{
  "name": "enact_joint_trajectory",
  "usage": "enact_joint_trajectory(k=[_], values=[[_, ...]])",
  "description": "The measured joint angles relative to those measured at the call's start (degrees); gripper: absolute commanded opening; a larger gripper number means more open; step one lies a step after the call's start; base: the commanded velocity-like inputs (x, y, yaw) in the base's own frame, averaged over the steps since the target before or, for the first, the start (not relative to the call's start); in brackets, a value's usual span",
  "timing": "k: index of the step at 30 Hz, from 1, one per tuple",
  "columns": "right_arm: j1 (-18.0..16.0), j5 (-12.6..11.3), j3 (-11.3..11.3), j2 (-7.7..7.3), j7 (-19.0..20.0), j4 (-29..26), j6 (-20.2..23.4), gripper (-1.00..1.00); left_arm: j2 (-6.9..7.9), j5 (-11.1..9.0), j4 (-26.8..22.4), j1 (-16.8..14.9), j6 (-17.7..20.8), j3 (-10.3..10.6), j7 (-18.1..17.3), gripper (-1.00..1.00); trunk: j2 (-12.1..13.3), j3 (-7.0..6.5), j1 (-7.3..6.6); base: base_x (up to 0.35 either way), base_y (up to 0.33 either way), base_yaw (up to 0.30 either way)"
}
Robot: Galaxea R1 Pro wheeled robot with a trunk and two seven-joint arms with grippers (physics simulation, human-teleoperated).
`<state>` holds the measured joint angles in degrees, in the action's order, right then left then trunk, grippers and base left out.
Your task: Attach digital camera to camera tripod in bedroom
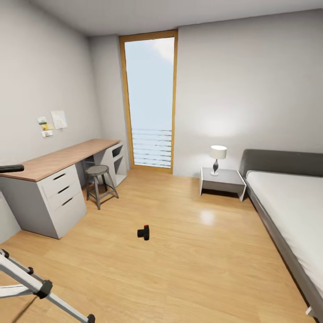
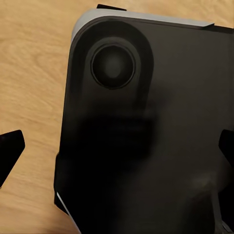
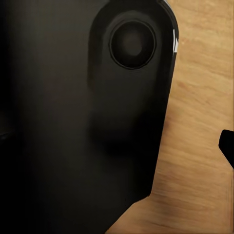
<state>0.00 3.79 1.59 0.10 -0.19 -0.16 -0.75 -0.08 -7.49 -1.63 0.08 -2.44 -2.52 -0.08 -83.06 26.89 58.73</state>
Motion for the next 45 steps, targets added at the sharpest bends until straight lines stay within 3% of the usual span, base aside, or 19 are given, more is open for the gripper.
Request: enact_joint_trajectory(k=[45], values=[[0.0, 0.05, 0.32, -0.51, 0.17, 0.02, 0.11, 1.0, 0.0, -0.02, -0.01, 0.0, 0.03, -0.06, 0.0, 1.0, 0.0, 0.0, -0.01, 0.008, 0.0, 0.01]])
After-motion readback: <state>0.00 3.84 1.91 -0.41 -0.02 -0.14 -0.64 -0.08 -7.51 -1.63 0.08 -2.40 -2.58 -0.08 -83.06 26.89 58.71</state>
